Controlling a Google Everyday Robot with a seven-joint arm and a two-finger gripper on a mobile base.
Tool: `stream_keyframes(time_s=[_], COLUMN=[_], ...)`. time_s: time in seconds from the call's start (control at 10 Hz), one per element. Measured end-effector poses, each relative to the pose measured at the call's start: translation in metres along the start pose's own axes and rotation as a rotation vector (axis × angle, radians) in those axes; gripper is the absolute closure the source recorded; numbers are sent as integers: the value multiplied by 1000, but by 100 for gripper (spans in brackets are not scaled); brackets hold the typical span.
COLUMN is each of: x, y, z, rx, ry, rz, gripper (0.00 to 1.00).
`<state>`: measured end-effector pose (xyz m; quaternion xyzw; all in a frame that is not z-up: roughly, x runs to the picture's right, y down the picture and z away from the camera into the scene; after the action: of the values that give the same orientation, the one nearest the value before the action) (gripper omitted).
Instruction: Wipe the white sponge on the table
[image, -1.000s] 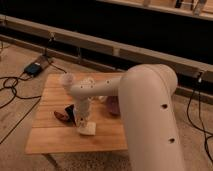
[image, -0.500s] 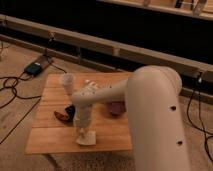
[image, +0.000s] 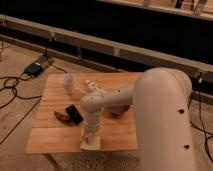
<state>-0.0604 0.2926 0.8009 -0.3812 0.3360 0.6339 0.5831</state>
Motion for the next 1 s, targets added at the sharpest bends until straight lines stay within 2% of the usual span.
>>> stream_keyframes(time_s=[0.3, 0.5, 0.7, 1.0], x=[-19, -33, -48, -77], y=[-34, -48, -49, -36], z=[-5, -13, -26, -50], rx=[22, 35, 42, 48], ry=[-20, -42, -77, -146], rz=[82, 114, 116, 96], gripper=[100, 100, 100, 100])
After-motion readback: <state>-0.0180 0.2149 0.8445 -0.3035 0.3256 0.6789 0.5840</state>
